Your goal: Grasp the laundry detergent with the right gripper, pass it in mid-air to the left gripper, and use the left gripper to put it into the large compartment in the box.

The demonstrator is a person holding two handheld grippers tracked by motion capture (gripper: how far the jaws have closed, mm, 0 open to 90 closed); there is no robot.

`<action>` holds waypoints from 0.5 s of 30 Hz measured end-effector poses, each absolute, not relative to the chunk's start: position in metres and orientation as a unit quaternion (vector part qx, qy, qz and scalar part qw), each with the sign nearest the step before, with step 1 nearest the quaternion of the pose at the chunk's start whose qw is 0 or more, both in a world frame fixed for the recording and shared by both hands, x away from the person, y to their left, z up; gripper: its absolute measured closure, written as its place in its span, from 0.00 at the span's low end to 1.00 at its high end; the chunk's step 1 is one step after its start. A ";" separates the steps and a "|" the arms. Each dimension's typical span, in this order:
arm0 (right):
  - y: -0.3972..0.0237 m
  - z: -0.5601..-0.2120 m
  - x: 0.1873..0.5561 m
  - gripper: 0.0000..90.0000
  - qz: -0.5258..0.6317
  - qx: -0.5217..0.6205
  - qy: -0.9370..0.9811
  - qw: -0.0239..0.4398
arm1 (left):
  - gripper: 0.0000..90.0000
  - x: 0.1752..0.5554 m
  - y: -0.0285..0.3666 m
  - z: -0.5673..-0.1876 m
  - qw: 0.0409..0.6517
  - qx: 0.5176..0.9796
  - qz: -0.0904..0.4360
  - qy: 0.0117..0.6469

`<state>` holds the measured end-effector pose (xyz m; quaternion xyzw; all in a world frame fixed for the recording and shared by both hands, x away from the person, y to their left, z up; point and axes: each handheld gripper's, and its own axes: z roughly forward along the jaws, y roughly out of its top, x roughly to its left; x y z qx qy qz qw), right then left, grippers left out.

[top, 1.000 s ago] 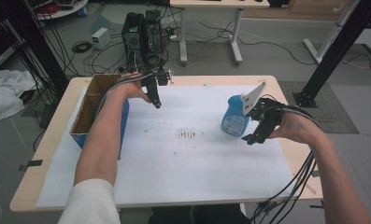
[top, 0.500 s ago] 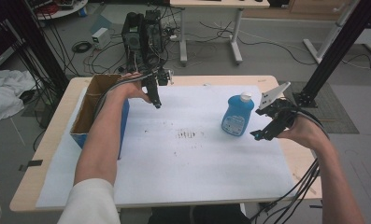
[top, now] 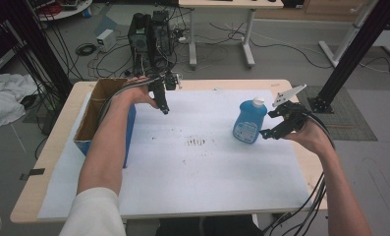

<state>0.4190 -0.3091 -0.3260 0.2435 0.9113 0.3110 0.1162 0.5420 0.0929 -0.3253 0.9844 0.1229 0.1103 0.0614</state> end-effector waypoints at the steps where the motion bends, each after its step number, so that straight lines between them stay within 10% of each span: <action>1: -0.309 -0.326 0.419 0.15 0.311 0.244 0.911 0.116 | 0.22 0.542 0.093 -0.325 0.062 0.984 0.112 0.122; 15: -0.299 -0.347 0.442 0.15 0.360 0.275 0.886 0.098 | 0.22 0.542 0.094 -0.321 0.066 0.985 0.116 0.112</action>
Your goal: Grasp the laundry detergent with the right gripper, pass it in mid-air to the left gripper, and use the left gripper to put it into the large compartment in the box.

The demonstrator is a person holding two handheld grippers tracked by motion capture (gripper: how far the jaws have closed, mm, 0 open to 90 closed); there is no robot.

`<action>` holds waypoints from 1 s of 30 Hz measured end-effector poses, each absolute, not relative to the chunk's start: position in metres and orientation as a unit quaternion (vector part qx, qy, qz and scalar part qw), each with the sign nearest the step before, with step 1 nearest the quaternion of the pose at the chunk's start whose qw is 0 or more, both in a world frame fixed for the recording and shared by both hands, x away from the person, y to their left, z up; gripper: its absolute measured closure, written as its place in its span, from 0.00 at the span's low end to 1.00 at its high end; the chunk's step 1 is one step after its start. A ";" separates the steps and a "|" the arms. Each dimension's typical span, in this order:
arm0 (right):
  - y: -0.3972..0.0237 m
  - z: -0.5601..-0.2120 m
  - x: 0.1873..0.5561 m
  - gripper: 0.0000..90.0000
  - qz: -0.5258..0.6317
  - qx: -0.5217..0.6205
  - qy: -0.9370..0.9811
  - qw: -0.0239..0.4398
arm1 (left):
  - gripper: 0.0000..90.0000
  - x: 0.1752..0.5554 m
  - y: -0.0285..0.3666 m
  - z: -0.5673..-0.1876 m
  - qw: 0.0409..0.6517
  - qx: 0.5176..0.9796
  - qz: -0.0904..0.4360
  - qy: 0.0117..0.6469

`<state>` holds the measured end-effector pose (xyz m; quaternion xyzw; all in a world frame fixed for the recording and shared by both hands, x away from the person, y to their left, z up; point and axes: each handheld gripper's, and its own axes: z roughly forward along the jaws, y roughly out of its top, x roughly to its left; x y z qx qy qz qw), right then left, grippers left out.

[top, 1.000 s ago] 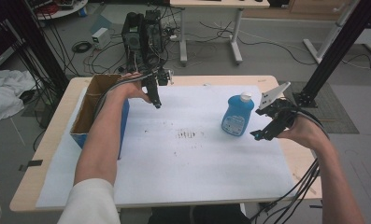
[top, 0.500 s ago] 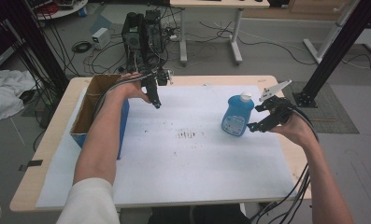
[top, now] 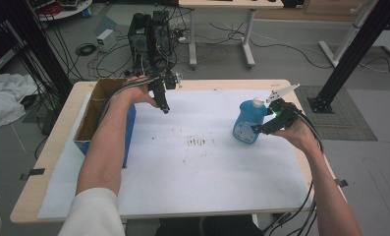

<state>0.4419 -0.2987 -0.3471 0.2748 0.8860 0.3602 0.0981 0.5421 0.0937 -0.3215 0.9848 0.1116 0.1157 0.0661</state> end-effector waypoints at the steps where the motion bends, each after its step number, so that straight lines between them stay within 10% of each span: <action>1: -0.297 -0.348 0.442 0.15 0.363 0.283 0.883 0.092 | 0.22 0.542 0.094 -0.322 0.065 0.985 0.115 0.112; 30: -0.288 -0.360 0.453 0.15 0.387 0.262 0.878 0.099 | 0.22 0.542 0.093 -0.325 0.066 0.985 0.113 0.112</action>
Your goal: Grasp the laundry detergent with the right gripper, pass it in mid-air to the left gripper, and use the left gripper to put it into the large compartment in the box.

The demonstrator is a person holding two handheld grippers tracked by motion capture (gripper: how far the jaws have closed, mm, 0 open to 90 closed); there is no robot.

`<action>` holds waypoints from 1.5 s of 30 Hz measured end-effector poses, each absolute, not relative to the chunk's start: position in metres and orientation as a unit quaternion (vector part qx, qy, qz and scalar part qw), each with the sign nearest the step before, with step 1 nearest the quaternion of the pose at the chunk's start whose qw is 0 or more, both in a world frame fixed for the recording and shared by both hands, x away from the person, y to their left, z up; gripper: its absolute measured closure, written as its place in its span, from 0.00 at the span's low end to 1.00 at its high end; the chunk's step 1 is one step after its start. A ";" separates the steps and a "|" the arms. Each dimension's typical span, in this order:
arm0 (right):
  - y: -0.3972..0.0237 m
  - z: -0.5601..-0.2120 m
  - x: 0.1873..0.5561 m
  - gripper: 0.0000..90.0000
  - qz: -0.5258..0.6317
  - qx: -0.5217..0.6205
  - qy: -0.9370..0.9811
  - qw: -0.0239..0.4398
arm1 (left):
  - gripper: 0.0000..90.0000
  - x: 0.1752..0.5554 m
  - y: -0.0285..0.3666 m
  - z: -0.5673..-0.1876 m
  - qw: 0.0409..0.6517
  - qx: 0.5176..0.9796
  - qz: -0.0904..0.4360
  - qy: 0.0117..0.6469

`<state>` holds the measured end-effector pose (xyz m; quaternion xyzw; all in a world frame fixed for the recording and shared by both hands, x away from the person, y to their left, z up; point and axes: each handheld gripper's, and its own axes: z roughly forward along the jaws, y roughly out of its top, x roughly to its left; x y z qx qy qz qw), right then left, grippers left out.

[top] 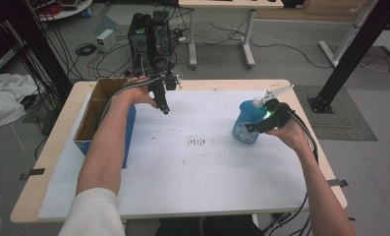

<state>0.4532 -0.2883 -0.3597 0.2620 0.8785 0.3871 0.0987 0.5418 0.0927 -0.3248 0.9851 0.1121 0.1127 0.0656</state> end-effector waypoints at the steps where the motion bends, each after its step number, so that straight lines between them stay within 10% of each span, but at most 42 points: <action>1: -0.288 -0.360 0.453 0.15 0.387 0.262 0.878 0.098 | 0.22 0.542 0.093 -0.325 0.065 0.985 0.113 0.112; 45: -0.288 -0.364 0.450 0.43 0.405 0.267 0.867 0.112 | 0.22 0.540 0.090 -0.323 0.066 0.985 0.115 0.106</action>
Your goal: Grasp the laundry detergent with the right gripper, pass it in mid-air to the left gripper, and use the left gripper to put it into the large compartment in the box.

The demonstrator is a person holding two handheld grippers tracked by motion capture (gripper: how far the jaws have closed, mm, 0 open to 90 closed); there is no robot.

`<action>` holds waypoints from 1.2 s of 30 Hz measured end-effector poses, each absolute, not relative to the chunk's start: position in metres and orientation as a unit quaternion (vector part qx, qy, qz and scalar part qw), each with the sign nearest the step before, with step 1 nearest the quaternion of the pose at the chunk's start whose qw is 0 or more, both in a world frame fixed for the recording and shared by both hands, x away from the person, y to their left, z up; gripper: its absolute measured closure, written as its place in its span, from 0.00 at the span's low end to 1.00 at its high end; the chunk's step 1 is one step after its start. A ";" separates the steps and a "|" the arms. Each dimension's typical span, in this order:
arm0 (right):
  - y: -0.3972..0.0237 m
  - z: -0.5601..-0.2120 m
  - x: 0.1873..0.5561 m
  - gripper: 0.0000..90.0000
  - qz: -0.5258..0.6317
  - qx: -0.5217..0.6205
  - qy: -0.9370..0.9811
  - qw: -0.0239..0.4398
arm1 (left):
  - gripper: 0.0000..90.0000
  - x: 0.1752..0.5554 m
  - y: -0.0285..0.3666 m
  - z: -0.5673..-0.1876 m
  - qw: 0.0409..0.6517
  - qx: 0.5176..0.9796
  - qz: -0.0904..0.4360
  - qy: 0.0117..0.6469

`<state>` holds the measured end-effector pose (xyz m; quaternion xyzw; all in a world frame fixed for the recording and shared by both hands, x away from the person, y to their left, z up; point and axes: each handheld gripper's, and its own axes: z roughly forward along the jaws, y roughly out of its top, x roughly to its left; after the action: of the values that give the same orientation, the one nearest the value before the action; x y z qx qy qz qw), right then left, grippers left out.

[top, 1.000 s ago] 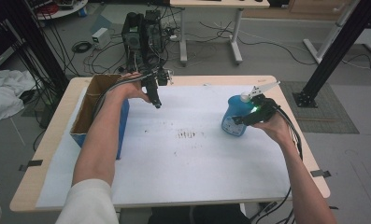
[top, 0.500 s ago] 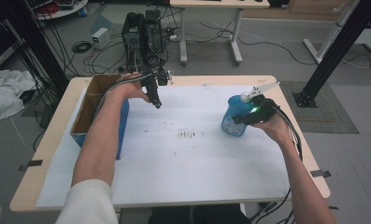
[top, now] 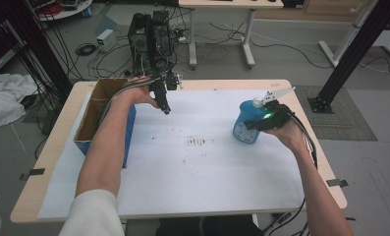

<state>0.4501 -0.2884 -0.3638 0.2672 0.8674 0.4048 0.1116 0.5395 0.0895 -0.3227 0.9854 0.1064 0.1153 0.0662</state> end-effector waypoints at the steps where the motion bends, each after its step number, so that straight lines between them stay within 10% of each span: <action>1: -0.288 -0.364 0.450 0.43 0.405 0.267 0.867 0.112 | 0.22 0.540 0.090 -0.323 0.066 0.985 0.115 0.106; 36: -0.279 -0.345 0.440 0.53 0.421 0.223 0.872 0.115 | 0.22 0.525 0.092 -0.295 0.116 0.983 0.109 0.094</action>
<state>0.4397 -0.2793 -0.3454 0.2230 0.8717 0.4208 0.1155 0.5251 0.0916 -0.2948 0.9827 0.0941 0.1091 0.1163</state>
